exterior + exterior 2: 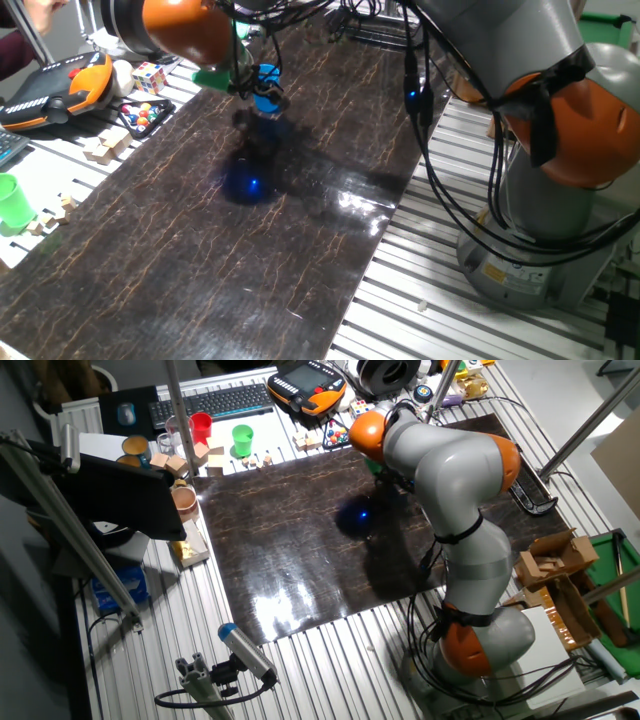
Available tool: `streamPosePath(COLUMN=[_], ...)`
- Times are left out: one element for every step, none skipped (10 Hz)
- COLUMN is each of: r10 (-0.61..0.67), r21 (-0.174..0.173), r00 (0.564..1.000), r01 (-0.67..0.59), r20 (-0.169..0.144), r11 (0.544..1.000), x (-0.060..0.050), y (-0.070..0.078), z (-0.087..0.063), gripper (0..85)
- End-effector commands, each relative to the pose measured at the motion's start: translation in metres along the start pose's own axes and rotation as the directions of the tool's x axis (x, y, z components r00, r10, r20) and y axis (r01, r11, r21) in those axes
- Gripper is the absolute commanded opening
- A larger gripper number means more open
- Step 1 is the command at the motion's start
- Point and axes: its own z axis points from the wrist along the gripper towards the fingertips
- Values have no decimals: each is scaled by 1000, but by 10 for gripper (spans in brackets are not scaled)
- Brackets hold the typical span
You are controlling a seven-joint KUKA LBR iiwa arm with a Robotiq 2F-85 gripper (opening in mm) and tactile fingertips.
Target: Pick up the cup
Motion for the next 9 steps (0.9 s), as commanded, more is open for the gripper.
streamPosePath(r10=[2, 0, -5, -10, -11, -12, -12, -12, -12], r21=[0, 2, 2, 2, 4, 6, 6, 4, 4], r00=[1000, 1000, 1000, 1000, 1000, 1000, 1000, 1000, 1000], r01=[-2, 0, 5, 10, 11, 11, 11, 11, 11], r20=[5, 11, 11, 14, 15, 17, 17, 17, 17], r11=[1000, 1000, 1000, 1000, 1000, 1000, 1000, 1000, 1000], x=[-2, -4, -7, -10, -12, -14, -16, -16, -17], y=[0, -1, -1, -1, -1, -1, -2, -2, -2], z=[0, 0, 0, 0, 0, 1, 2, 2, 3], gripper=[850, 850, 850, 850, 850, 850, 850, 850, 850])
